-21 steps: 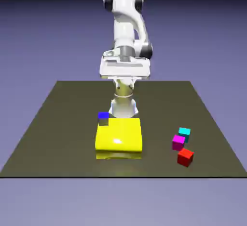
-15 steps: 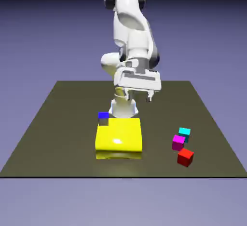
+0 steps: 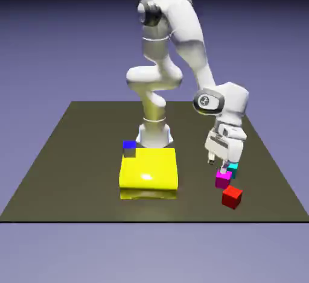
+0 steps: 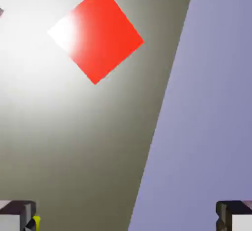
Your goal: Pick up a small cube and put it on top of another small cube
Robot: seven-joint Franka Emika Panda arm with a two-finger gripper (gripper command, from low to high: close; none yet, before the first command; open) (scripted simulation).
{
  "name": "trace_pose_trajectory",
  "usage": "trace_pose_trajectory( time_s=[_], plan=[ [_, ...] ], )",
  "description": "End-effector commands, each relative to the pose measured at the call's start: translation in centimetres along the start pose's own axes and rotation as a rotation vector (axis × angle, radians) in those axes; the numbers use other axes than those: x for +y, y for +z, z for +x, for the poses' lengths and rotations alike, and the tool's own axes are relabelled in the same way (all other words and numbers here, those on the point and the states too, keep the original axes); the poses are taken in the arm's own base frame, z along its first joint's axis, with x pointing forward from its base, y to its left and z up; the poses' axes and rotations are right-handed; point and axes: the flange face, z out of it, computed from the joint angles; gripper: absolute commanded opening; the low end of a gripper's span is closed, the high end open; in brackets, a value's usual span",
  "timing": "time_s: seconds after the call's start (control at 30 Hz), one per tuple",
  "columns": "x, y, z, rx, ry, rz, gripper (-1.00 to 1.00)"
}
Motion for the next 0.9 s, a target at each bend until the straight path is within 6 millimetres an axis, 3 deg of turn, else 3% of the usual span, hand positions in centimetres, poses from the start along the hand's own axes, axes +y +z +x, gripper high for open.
trace_pose_trajectory(
  time_s=[0.0,0.13,0.2,0.37,0.4,0.43,0.57,0.6,0.63,0.77,0.87],
  plan=[
    [-1.0,0.5,1.0,-0.008,-0.084,-0.010,0.00],
    [-4.9,2.1,4.8,-0.024,-0.404,-0.057,0.00],
    [-5.6,2.3,5.5,-0.025,-0.461,-0.068,0.00],
    [-6.0,9.1,5.8,-0.025,-0.461,-0.068,0.00],
    [-6.0,9.1,5.8,-0.025,-0.461,-0.068,-1.00],
    [-6.0,9.1,5.8,-0.025,-0.461,-0.068,-1.00],
    [-5.6,3.3,5.6,-0.024,-0.460,-0.068,-1.00],
    [-5.1,2.5,5.0,-0.042,-0.434,-0.066,-1.00],
    [-3.2,3.0,3.2,-0.099,-0.342,-0.057,-1.00],
    [3.2,4.1,-4.8,-0.305,0.042,-0.019,-1.00],
    [6.8,4.0,-11.4,-0.438,0.340,0.020,-1.00]
  ],
)
